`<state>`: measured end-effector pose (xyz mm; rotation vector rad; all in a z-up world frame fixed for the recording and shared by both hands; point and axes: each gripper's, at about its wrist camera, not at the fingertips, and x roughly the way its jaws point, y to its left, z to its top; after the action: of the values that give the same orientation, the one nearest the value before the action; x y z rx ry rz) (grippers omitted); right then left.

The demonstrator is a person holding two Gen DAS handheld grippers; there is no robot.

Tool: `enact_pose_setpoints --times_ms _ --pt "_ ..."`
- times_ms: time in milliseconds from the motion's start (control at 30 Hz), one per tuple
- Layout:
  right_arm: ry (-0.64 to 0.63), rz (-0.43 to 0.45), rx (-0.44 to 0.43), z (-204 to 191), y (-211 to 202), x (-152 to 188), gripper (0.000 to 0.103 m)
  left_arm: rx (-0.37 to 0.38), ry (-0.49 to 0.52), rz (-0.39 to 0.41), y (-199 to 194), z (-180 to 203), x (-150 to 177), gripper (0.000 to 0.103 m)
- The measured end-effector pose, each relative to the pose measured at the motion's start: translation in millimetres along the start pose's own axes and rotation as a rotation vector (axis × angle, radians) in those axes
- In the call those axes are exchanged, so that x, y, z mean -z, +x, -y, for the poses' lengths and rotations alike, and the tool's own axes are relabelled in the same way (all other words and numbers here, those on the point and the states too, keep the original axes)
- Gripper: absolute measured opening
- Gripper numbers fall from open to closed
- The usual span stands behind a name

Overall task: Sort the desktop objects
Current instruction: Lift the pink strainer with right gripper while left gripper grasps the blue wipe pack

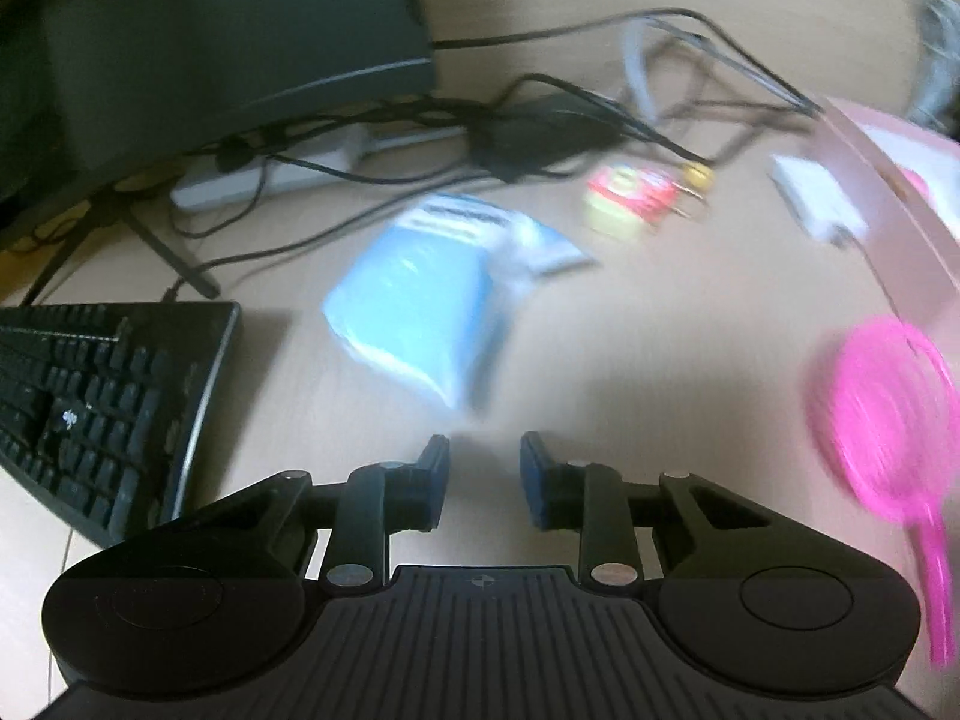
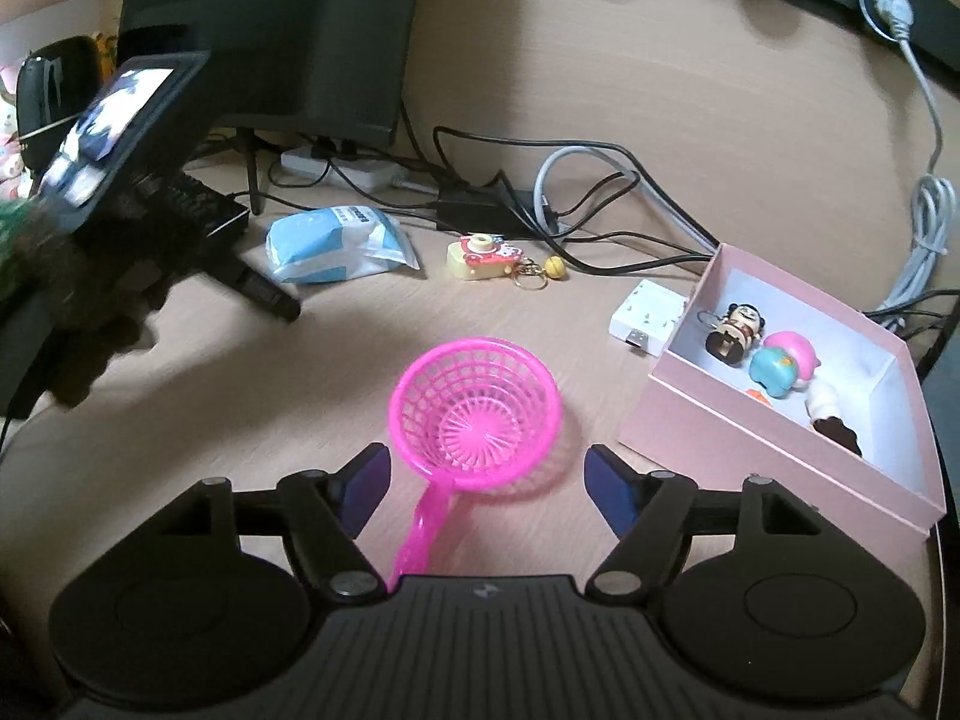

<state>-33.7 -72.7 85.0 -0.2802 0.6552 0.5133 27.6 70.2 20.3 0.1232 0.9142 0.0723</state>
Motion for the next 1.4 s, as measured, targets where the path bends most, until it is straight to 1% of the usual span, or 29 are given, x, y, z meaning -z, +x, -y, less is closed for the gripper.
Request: enact_pose_setpoints --times_ms 133,267,333,367,467,500,533,600,633,700,733,767,800,833,867,967,1000,1033,1100,1133,1167,1200,1300,1400 --pt "-0.005 -0.008 0.011 -0.7 -6.6 7.9 0.073 0.074 -0.002 -0.005 -20.1 7.1 23.7 0.031" --pt "-0.045 -0.027 -0.005 -7.9 -6.1 13.0 0.073 0.092 -0.049 -0.006 -34.4 4.0 41.1 0.036" --pt "-0.078 -0.037 -0.028 -15.4 -2.5 13.4 0.073 0.092 -0.074 0.004 -42.1 -0.9 46.4 0.052" --pt "-0.102 -0.039 -0.038 -20.1 -0.5 13.2 0.073 0.087 -0.085 0.014 -47.1 -3.7 48.1 0.055" --pt "-0.180 -0.024 -0.066 -37.5 5.4 10.3 0.073 0.075 -0.114 0.049 -65.2 -13.2 52.6 0.071" --pt "-0.200 -0.018 -0.057 -43.4 10.1 8.2 0.073 0.070 -0.124 0.060 -71.0 -16.0 54.1 0.079" --pt "-0.212 -0.018 -0.044 -48.9 14.9 5.3 0.072 0.065 -0.135 0.068 -76.6 -19.0 55.4 0.085" --pt "-0.228 -0.023 0.011 -58.0 28.8 -1.1 0.064 0.060 -0.153 0.078 -85.6 -24.0 57.3 0.089" --pt "-0.239 -0.023 0.049 -61.8 35.7 -4.8 0.057 0.061 -0.162 0.083 -89.8 -25.6 58.3 0.091" --pt "-0.241 -0.004 0.119 -63.4 43.6 -11.0 0.056 0.064 -0.173 0.094 -97.6 -28.2 60.1 0.096" --pt "-0.218 0.007 0.151 -59.7 43.7 -14.4 0.056 0.066 -0.175 0.101 -101.2 -29.1 61.4 0.096" --pt "-0.184 0.011 0.168 -53.9 43.3 -17.0 0.063 0.067 -0.177 0.107 -104.3 -29.9 62.8 0.097" --pt "-0.136 0.009 0.180 -45.5 41.5 -18.2 0.069 0.067 -0.179 0.110 -106.5 -30.5 64.5 0.097" --pt "-0.089 0.005 0.169 -34.7 40.6 -18.1 0.084 0.069 -0.183 0.110 -107.8 -31.2 66.4 0.099" --pt "-0.048 0.001 0.142 -24.9 41.6 -17.8 0.089 0.073 -0.186 0.108 -108.0 -31.6 68.2 0.100" --pt "0.043 -0.046 0.084 -3.7 53.7 -19.4 0.090 0.072 -0.179 0.095 -103.6 -29.5 70.7 0.100" --pt "0.062 -0.067 0.062 0.2 59.3 -20.3 0.093 0.065 -0.180 0.098 -102.5 -28.4 70.5 0.100" --pt "0.078 -0.090 0.034 3.5 66.8 -21.8 0.098 0.054 -0.182 0.107 -101.9 -27.1 69.8 0.101" --pt "0.086 -0.107 0.012 4.9 77.0 -22.5 0.099 0.015 -0.182 0.134 -101.7 -23.5 66.0 0.103" --pt "0.078 -0.115 0.000 4.1 80.1 -22.4 0.096 -0.013 -0.172 0.153 -101.7 -21.1 62.7 0.103" --pt "0.065 -0.121 -0.003 3.1 81.3 -22.5 0.085 -0.035 -0.153 0.176 -101.2 -18.8 58.7 0.103" --pt "0.047 -0.128 -0.005 2.3 80.8 -22.7 0.084 -0.044 -0.128 0.203 -100.5 -17.2 54.4 0.103" --pt "-0.002 -0.107 -0.006 1.5 71.2 -20.4 0.084 -0.030 -0.035 0.275 -91.8 -14.0 35.0 0.103" --pt "-0.032 -0.089 -0.018 10.0 55.2 -20.2 0.083 -0.033 0.045 0.293 -71.5 -10.7 7.9 0.103"
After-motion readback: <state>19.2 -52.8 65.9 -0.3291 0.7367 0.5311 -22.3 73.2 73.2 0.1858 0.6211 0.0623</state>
